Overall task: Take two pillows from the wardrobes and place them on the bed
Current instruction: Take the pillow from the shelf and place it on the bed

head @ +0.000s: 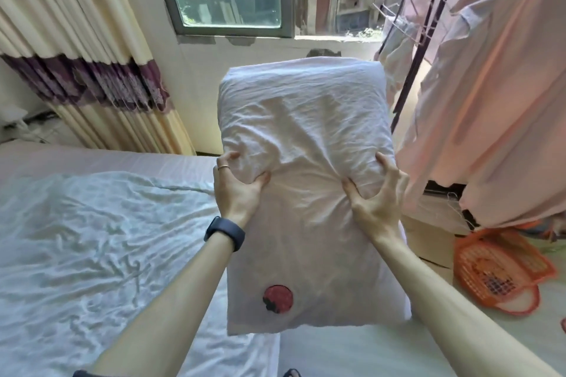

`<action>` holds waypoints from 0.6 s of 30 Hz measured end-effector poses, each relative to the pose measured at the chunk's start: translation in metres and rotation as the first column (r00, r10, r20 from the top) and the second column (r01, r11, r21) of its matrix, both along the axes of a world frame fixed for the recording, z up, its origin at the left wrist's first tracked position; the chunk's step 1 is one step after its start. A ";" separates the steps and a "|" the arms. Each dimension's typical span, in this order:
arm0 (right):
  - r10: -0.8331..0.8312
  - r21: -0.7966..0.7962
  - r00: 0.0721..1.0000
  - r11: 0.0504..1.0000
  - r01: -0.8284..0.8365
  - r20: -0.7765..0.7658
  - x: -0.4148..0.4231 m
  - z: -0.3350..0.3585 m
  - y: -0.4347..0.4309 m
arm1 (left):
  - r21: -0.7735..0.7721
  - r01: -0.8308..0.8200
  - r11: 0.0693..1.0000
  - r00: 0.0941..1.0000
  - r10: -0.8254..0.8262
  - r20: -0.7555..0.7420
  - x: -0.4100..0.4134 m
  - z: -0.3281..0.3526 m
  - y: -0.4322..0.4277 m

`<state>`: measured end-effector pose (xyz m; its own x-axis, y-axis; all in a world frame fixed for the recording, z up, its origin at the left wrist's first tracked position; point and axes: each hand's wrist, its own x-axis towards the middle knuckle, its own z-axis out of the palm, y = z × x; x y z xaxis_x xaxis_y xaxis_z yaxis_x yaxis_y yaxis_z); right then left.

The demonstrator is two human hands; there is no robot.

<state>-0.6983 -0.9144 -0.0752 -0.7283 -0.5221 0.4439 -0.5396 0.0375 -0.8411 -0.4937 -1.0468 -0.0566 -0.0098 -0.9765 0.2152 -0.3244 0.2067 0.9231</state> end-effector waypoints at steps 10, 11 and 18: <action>0.100 0.046 0.994 0.994 -0.099 -0.031 -0.086 0.017 -0.237 | -0.208 -0.180 0.962 0.980 0.192 0.042 -0.073 0.015 -0.209; 0.127 0.052 0.991 0.991 -0.125 -0.038 -0.094 0.016 -0.262 | -0.219 -0.207 0.953 0.974 0.221 0.041 -0.080 0.012 -0.230; 0.329 0.120 0.937 0.941 -0.316 -0.113 -0.145 0.016 -0.426 | -0.310 -0.333 0.891 0.933 0.358 0.028 -0.116 0.014 -0.355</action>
